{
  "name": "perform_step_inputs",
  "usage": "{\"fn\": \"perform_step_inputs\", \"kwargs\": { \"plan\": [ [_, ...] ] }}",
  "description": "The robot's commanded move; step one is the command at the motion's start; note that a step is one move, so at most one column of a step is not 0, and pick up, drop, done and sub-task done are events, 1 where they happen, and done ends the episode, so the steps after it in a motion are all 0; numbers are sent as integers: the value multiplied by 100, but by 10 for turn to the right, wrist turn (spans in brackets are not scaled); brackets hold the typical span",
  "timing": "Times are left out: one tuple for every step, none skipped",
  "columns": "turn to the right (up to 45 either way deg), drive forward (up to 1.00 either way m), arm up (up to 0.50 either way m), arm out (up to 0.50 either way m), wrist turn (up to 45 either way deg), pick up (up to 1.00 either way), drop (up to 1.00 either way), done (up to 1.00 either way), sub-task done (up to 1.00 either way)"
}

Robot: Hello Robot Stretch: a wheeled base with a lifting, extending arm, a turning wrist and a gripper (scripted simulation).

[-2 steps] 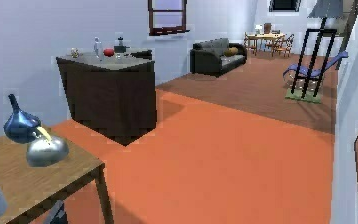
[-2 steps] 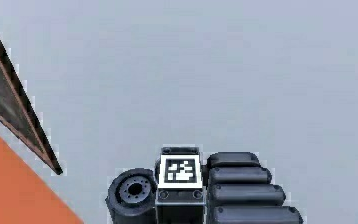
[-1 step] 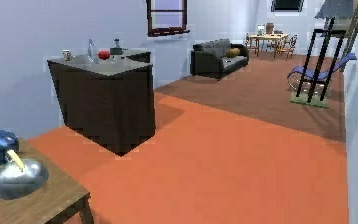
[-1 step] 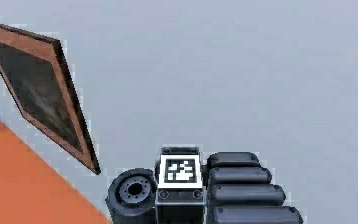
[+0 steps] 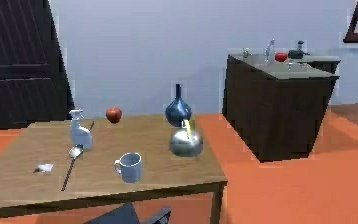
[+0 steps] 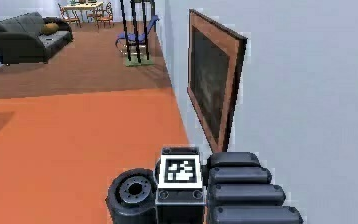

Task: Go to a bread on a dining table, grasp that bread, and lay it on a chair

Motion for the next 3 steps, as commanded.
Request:
{"fn": "perform_step_inputs", "kwargs": {
  "plan": [
    [-450, 0, 0, 0, 0, 0, 0, 0, 0],
    [-330, 0, 0, 0, 0, 0, 0, 0, 0],
    [450, 0, 0, 0, 0, 0, 0, 0, 0]
  ]
}}
